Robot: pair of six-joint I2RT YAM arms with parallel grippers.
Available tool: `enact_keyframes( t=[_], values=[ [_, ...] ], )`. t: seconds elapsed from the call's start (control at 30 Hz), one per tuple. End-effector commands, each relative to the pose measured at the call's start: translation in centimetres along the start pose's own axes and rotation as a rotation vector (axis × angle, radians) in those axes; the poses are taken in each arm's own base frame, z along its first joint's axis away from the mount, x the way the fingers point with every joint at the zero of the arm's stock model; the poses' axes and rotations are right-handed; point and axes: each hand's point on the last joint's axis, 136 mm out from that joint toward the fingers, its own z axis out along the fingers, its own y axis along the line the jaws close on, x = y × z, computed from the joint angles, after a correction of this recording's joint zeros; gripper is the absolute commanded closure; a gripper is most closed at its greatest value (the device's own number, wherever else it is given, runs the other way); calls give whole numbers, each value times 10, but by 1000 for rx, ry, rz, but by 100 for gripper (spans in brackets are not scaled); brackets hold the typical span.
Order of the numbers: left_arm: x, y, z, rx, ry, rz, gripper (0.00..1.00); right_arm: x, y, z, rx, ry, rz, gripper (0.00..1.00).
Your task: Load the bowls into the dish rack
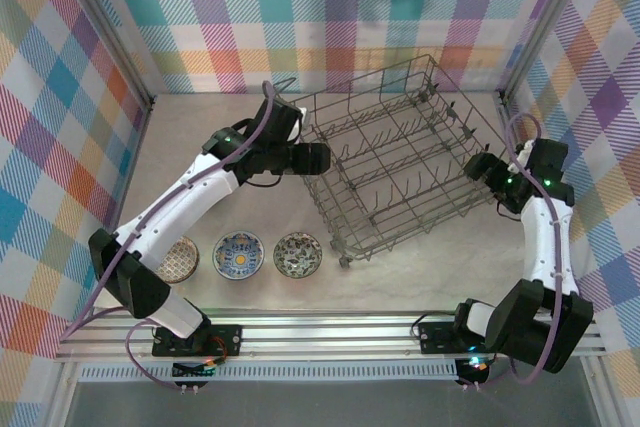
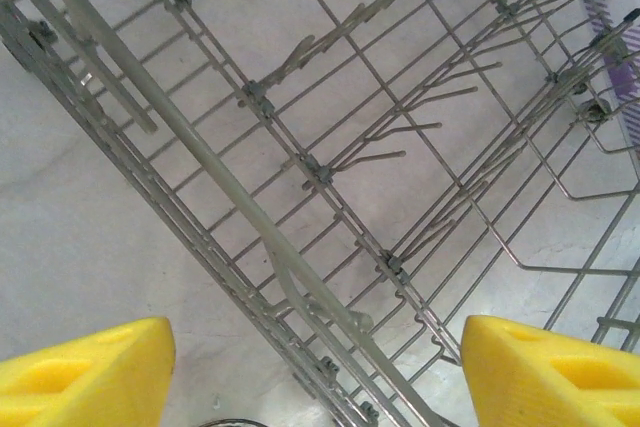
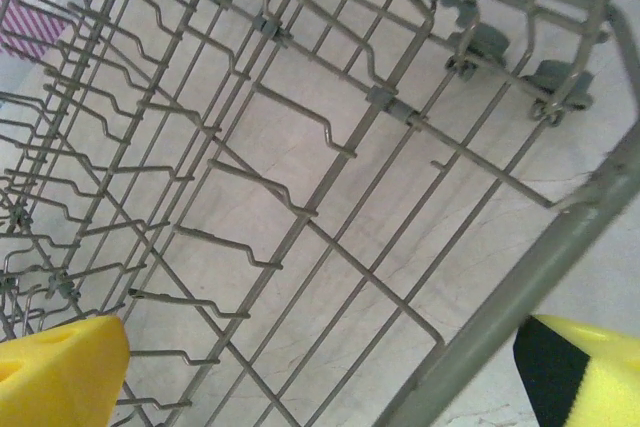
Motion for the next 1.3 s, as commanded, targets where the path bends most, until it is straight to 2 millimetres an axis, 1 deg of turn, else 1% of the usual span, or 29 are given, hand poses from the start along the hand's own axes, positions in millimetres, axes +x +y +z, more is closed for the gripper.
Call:
enact_keyframes(
  t=[0.0,0.1,0.17,0.37,0.43,0.6,0.77,0.8,0.87,0.9,0.97,1.0,1.03,1.1,1.2,1.27],
  values=[
    [4,-4,17,20,36,-22,30,-6,8,4,-36,-9,-4,1],
    [8,-9,27,36,56,-25,37,-12,6,7,-25,-17,-7,1],
    [10,-13,30,43,60,-26,43,-16,5,10,-20,-20,-7,1],
    [18,-16,35,60,79,-41,58,-30,8,18,-27,-29,-8,1],
    [23,-20,36,73,88,-44,62,-34,8,20,-26,-31,-7,1],
    [33,-32,38,92,108,-32,66,-45,8,24,-17,-28,-8,1],
    [36,-40,35,109,108,-26,68,-48,3,27,10,-19,-13,1],
    [36,-41,34,111,107,-25,67,-48,1,26,23,-19,-15,1],
    [33,-41,28,109,92,-21,57,-49,-3,22,54,-22,-19,1],
    [31,-40,26,104,85,-14,55,-49,-4,20,65,-25,-23,1],
    [26,-37,17,80,63,6,49,-50,-6,11,88,-42,-35,1],
    [20,-36,12,72,47,16,42,-50,-6,6,97,-55,-43,1],
    [17,-33,6,63,35,24,38,-51,-5,0,103,-70,-50,1],
    [10,-28,-4,52,17,31,31,-49,-5,-9,114,-89,-59,1],
    [2,-16,-22,41,-10,42,26,-44,-4,-20,118,-105,-70,1],
    [2,-4,-33,30,-12,38,26,-41,-3,-26,113,-112,-73,1]
  ],
)
